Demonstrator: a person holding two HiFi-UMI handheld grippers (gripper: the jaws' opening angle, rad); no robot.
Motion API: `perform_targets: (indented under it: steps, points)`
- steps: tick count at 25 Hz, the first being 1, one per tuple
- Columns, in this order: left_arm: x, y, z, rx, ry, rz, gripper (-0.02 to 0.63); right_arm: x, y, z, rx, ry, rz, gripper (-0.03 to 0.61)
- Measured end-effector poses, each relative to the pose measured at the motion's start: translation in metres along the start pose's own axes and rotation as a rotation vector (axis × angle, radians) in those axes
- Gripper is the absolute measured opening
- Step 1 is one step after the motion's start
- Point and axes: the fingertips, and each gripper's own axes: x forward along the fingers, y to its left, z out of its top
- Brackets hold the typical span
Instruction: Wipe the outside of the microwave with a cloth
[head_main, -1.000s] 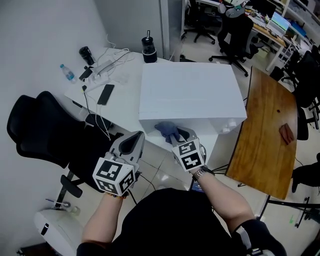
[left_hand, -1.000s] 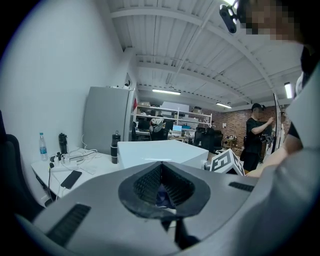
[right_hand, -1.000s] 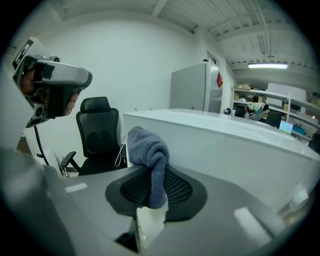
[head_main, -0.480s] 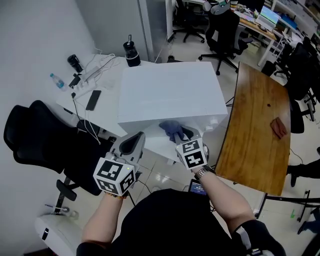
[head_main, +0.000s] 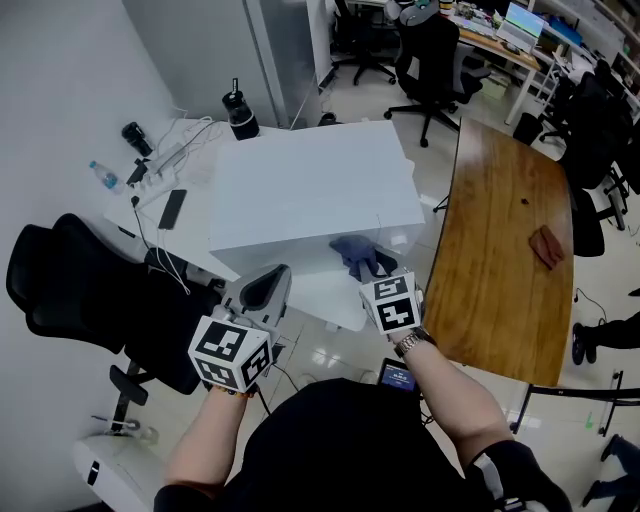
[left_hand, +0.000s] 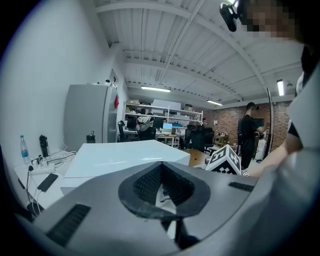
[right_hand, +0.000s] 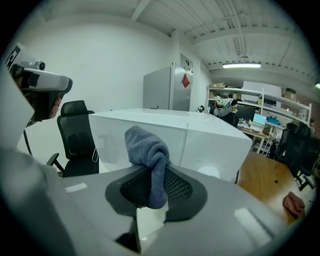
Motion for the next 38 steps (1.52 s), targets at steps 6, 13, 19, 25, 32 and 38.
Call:
perform_targets:
  steps: [6,13,19,25,32,38]
  points:
    - [0.013,-0.022,0.001,0.004,0.006,-0.007,0.006,-0.016,-0.034,-0.010,0.028,0.001,-0.036,0.071]
    - [0.027,-0.045,0.000,0.006,0.008,-0.018,0.005,-0.033,-0.054,-0.019,0.017,-0.006,-0.034,0.071]
    - [0.033,-0.062,0.000,0.008,0.008,-0.015,0.005,-0.044,-0.074,-0.025,0.017,-0.011,-0.048,0.071]
    - [0.039,-0.076,-0.001,0.010,0.011,-0.010,0.006,-0.050,-0.095,-0.029,0.016,-0.006,-0.065,0.071]
    - [0.043,-0.092,-0.004,0.012,0.008,-0.019,0.006,-0.070,-0.111,-0.018,0.006,-0.046,-0.071,0.071]
    - [0.048,-0.107,0.001,0.019,-0.007,-0.076,0.025,-0.096,-0.083,0.012,-0.058,-0.126,0.077,0.071]
